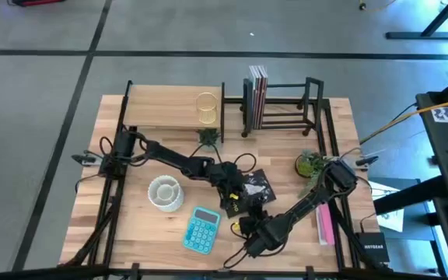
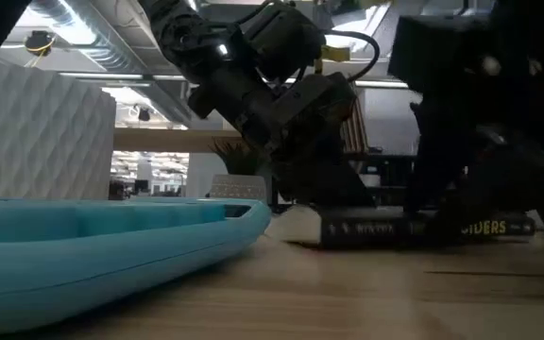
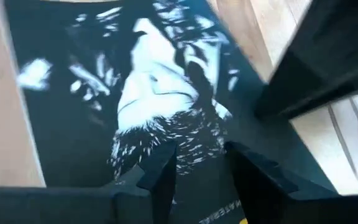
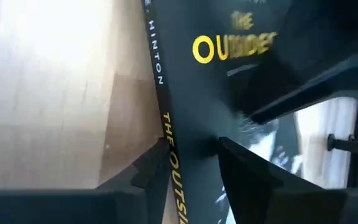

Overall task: Stock shelves
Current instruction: Put the black book on the book shelf

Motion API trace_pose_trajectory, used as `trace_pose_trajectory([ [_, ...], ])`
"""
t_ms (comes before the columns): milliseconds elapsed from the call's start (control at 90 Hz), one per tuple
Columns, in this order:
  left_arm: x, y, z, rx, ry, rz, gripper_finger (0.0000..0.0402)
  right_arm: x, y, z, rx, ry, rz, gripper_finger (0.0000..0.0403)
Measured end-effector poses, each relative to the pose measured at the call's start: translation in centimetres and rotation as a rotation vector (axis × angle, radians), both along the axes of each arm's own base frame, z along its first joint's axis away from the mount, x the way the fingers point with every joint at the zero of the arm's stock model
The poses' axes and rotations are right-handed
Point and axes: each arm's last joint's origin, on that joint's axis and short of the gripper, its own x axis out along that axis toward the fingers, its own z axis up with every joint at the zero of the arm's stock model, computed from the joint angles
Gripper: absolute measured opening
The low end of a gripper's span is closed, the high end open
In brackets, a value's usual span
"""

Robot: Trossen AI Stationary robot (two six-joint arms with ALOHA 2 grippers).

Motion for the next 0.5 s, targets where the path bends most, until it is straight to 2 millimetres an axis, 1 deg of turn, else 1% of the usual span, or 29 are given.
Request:
trace_pose_trajectory([
  [100, 0.0, 0.0, 0.0, -0.006, 0.000, -0.006, 0.0132, 0.1, 0.3, 0.5, 0.000, 0.001, 0.008, 0.0161],
  [244, 0.0, -0.3, 0.0, -0.013, 0.000, -0.019, 0.0132, 0.0, 0.8, 0.8, 0.010, 0.004, 0.025, 0.0235],
  [322, 0.0, -0.3, 0.2, -0.022, -0.007, -0.014, 0.0132, -0.2, 0.8, 0.6, 0.028, 0.029, 0.025, 0.0267],
  [400, 0.0, -0.3, 1.1, -0.038, -0.030, 0.003, 0.0132, -0.5, 1.0, 0.4, 0.053, 0.041, 0.016, 0.0283],
  [500, -0.1, -0.2, 2.7, -0.033, -0.066, 0.022, 0.0132, -0.8, 1.2, 0.0, 0.073, 0.045, 0.018, 0.0288],
])
